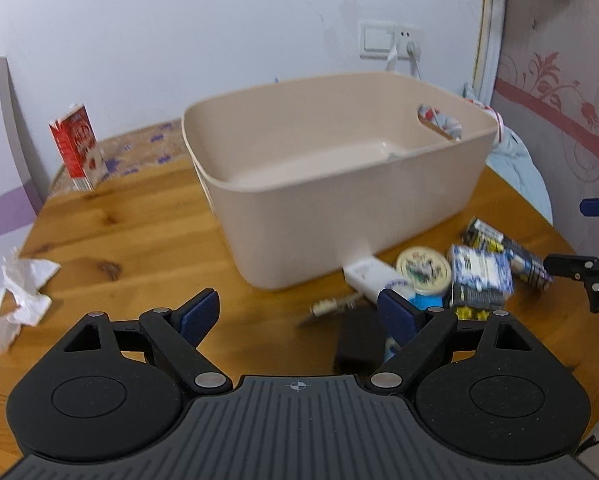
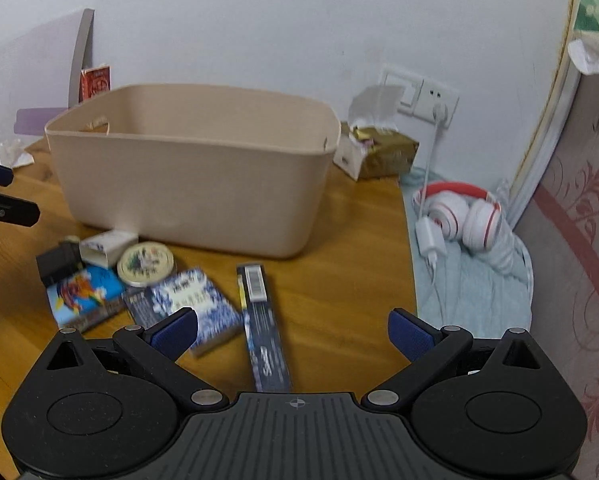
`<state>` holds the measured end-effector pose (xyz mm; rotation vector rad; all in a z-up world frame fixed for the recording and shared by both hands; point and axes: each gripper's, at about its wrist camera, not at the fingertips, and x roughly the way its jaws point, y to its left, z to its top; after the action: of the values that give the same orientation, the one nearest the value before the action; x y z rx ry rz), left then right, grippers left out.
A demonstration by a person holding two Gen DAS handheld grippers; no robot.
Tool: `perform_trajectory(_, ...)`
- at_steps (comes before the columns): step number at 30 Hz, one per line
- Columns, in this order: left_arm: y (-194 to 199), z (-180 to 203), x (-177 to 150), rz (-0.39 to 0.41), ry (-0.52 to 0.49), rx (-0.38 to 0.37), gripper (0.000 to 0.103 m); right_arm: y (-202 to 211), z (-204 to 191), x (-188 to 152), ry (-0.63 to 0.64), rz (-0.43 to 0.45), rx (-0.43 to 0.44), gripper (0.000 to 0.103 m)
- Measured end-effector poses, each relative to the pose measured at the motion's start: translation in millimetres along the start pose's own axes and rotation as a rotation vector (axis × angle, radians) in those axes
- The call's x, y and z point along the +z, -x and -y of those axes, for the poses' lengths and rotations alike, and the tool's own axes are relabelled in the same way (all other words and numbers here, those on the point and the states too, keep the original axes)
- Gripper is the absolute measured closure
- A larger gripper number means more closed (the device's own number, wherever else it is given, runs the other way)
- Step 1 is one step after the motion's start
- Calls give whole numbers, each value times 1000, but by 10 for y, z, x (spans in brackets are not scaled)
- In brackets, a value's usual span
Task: Organize objects
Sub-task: 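Move the left tool to the black box while the right tool reaches the long dark box, then grasp the black box with the left tool while the right tool grasps the long dark box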
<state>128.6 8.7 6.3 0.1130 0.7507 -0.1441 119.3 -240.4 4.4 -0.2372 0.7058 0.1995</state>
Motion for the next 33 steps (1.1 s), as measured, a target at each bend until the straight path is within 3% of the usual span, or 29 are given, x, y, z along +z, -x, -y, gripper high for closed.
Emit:
perform_trajectory(5,-113,44,-131,-34,-22,-19,15,-85,21,-118,-8,-28,-5,0)
perform_trajectory(17,-237,83,-162,-49,-24,-58,35,-255,-92,-231,18,-71,23,21)
perform_trajectory(24,-300,204,-162,-67,-59,-78,36,-298,-110,-247,9,-83,26,27)
perform_trajectory(29,-398,168,-165,-83,-20,-80,46,-308,-95,-254,-7,-84,30,44)
perform_trajectory(31,-421,154,-152,-89,-8,-84,58,-314,-79,-256,-22,-84,46,56)
perform_trajectory(32,-442,156,-152,-97,-9,-80,69,-313,-76,-254,-26,-84,51,59)
perform_trajectory(33,-463,163,-159,-105,-13,-76,71,-311,-81,-251,-25,-84,52,66)
